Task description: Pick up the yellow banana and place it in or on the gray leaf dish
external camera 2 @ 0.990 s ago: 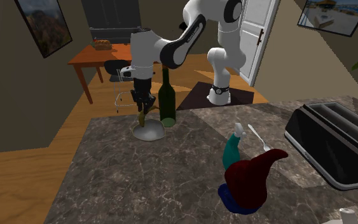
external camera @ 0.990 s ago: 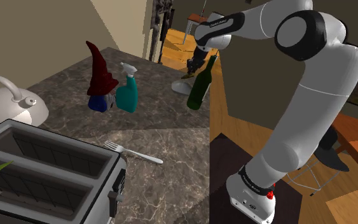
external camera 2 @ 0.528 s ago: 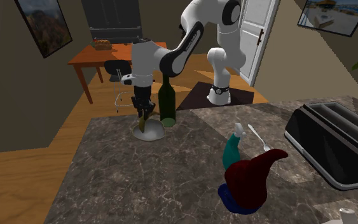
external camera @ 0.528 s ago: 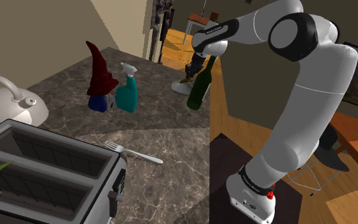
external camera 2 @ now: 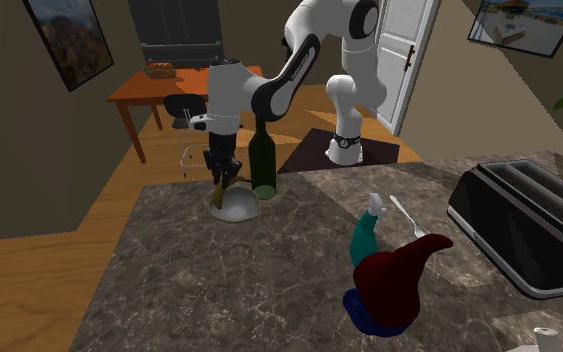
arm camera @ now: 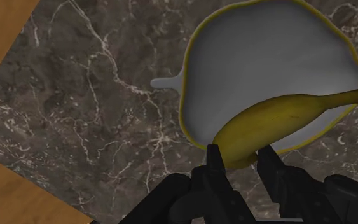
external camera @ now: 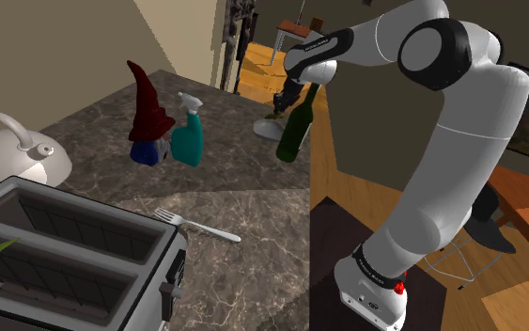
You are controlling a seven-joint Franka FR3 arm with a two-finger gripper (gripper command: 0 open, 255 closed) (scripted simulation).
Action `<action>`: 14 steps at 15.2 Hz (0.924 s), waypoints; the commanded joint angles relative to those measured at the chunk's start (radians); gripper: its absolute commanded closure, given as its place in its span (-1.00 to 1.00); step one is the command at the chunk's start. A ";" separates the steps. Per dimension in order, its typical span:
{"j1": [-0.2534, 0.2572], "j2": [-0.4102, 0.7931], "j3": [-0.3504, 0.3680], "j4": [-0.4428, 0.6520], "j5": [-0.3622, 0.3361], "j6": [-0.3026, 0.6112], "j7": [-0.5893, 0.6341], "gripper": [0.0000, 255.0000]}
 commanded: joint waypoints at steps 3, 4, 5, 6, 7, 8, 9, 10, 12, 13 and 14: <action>-0.001 0.068 0.006 -0.017 0.001 0.013 0.002 1.00; -0.001 0.068 0.007 -0.017 0.000 0.013 0.003 1.00; -0.002 0.068 0.007 -0.017 0.000 0.013 0.003 1.00; -0.002 0.068 0.008 -0.017 0.000 0.013 0.003 1.00; -0.003 0.068 0.008 -0.017 -0.001 0.013 0.003 1.00; -0.008 0.114 0.012 0.047 0.006 -0.006 0.002 -1.00; 0.000 0.113 0.015 0.028 0.005 0.012 0.012 -1.00; 0.012 0.090 0.015 0.001 -0.003 0.018 0.027 -1.00; -0.022 0.152 0.016 0.060 0.025 0.018 -0.018 -1.00; -0.004 0.068 0.010 -0.017 -0.001 0.013 0.004 -1.00; -0.001 0.043 0.006 -0.018 -0.010 -0.010 0.009 -1.00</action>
